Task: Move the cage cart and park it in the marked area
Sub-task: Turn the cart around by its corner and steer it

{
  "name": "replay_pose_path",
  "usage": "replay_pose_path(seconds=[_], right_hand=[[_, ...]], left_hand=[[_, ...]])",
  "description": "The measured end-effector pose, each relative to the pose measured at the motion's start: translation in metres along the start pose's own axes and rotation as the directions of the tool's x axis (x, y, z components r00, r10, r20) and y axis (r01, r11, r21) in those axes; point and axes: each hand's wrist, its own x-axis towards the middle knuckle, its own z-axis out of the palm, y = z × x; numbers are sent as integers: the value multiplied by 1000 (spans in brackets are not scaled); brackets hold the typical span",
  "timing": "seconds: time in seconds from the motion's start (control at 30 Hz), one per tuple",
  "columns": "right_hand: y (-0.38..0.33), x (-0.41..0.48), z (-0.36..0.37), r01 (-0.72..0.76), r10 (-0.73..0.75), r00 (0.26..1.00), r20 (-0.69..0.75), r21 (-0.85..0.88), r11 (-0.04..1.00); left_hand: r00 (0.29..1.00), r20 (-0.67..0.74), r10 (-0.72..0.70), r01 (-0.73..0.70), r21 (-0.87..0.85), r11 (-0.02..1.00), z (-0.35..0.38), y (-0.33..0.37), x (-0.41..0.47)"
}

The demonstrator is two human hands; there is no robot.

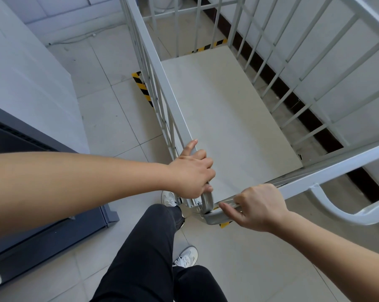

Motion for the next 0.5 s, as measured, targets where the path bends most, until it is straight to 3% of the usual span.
replay_pose_path(seconds=[0.5], right_hand=[[4, -1, 7, -6, 6, 1000, 6, -46, 999]], left_hand=[[1000, -13, 1, -2, -23, 1000, -1, 2, 0]])
